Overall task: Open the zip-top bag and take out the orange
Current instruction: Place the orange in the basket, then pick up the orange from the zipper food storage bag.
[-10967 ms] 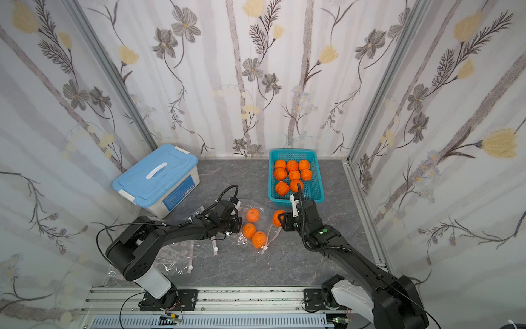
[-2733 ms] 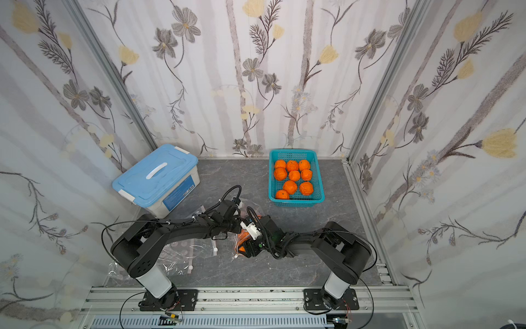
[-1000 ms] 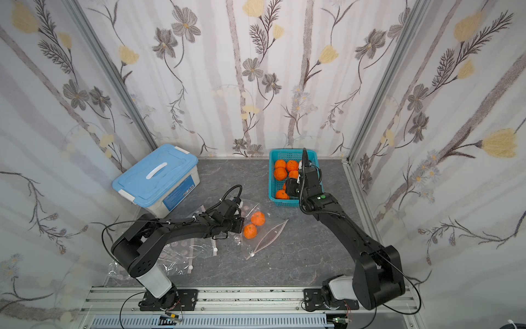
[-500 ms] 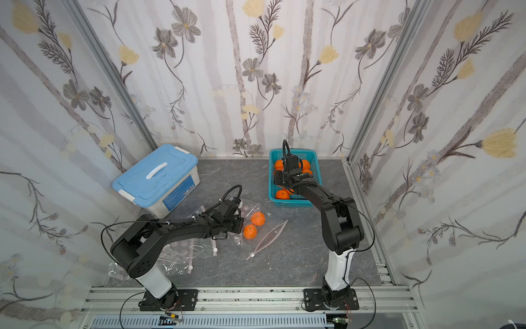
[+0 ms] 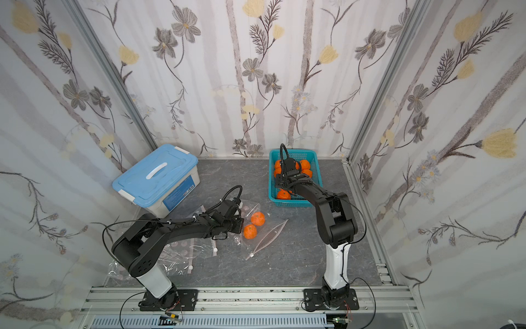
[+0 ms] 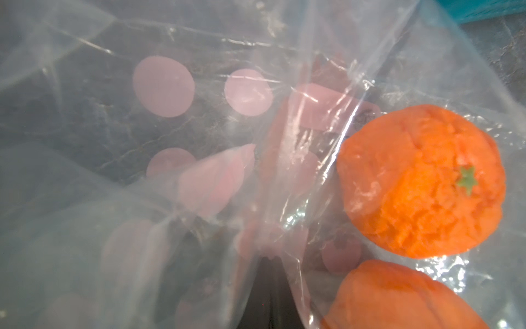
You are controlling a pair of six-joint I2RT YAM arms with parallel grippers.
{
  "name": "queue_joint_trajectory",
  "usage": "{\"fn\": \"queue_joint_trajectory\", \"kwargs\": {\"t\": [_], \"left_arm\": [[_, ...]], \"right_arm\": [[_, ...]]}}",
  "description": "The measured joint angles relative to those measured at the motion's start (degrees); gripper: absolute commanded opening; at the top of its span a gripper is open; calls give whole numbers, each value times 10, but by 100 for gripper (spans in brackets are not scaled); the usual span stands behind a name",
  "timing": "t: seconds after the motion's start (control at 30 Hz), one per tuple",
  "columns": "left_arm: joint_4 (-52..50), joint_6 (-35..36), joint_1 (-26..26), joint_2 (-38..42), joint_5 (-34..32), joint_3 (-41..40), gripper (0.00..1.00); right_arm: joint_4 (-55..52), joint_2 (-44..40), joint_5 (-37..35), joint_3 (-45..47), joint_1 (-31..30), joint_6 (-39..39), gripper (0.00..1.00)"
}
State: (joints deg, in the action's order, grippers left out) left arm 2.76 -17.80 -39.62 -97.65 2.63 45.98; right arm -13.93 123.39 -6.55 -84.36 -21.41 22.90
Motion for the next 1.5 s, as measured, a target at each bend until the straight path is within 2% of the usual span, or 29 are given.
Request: {"fn": "queue_joint_trajectory", "kwargs": {"t": [0.13, 0.3, 0.63, 0.77, 0.9, 1.13, 1.27, 1.4, 1.5], "left_arm": [[0, 0, -1, 0, 0, 0, 0], [0, 0, -1, 0, 0, 0, 0], [-1, 0, -1, -1, 0, 2, 0], [-1, 0, -1, -2, 0, 3, 0], [-2, 0, -1, -2, 0, 3, 0], [-2, 0, -2, -6, -3, 4, 0], [0, 0, -2, -9, -3, 5, 0], [0, 0, -2, -10, -3, 6, 0], [1, 0, -2, -11, -3, 6, 0]], "right_arm": [[-5, 5, -4, -8, 0, 0, 69], [-10, -4, -4, -7, -1, 0, 70], [-4, -101, -12, 38, 0, -2, 72], [4, -122, -3, 68, 0, -4, 62], [30, -176, 29, 143, -3, 0, 54], [105, -365, 102, 354, -36, -3, 34], [136, -467, 142, 480, -85, -12, 27], [137, -515, 162, 536, -154, -13, 19], [145, -534, 167, 570, -194, -7, 16]]}}
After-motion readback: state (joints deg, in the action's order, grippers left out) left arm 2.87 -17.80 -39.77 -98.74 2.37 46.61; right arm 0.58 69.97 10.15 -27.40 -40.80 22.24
